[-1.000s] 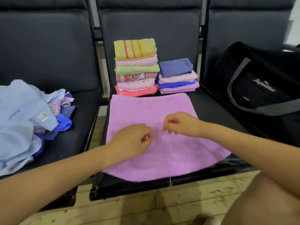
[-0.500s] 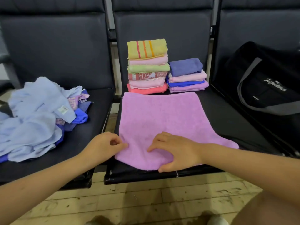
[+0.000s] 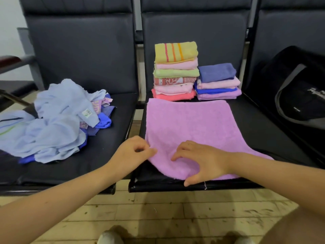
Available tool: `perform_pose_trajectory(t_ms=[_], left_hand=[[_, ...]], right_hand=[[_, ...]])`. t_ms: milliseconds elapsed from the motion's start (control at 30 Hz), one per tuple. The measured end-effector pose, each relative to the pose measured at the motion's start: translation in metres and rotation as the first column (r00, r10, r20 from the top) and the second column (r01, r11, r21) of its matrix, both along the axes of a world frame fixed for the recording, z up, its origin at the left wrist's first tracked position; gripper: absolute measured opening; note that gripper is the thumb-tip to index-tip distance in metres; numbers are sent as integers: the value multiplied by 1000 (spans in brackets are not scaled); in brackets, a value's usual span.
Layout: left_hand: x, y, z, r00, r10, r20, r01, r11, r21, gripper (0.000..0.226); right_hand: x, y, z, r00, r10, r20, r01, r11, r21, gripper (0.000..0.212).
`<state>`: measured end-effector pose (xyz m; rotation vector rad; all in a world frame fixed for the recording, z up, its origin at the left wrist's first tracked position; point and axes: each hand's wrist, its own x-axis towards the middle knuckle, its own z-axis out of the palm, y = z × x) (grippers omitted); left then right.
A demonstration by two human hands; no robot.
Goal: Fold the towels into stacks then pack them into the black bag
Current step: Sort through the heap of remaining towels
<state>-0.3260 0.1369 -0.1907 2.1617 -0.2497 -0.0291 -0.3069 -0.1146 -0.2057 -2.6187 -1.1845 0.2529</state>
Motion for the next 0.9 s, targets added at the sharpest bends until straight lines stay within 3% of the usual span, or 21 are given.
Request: perform_pose_trajectory(t_ms=[67,133,200,267,367,467,533,600,700,767,900], left_hand=[[0,0,5,998,-27,-60,14,978,-208,32],[1,3,6,974,-84,-210,18,954,-299,33],[4,6,4,973,-56,-224,29,992,-122,34],[7,11,3,991,-36,-131,60,981,183,23],[5,20,6,988,-94,-123,138,894,426,16],[-4,22,9,981,-187,-56,173,705,688,12],[-7,19,9,961,-249,121,75,655,752,12],[-10,9,7,906,-343,249,52,671,739,27],[-11,-15,-6,845,-473,250,125,629,767,51],[-8,-28,-14,806,-537,248,137,578,805,48],[3,-48,-8,763,-539,356,76,622,779,26]], right_hand=[[-1,-3,0,1000,14,4,-14,999,-29,76],[-3,-7,1,1000,22,2,-22,999,-45,79],[-6,-11,-1,1000,18,4,-18,1000,-7,73],[-8,-14,-3,999,1,37,-4,997,77,57],[-12,-15,-3,991,6,133,-28,986,165,30],[-14,-15,-2,979,56,194,-82,988,129,18],[-11,-14,1,984,48,172,-70,990,125,22],[-8,-15,5,994,-7,112,-10,989,147,31],[-4,-15,7,996,-72,44,65,985,160,28],[-2,-15,7,996,-84,23,80,987,137,25],[2,-19,11,997,-73,-20,74,996,52,10]])
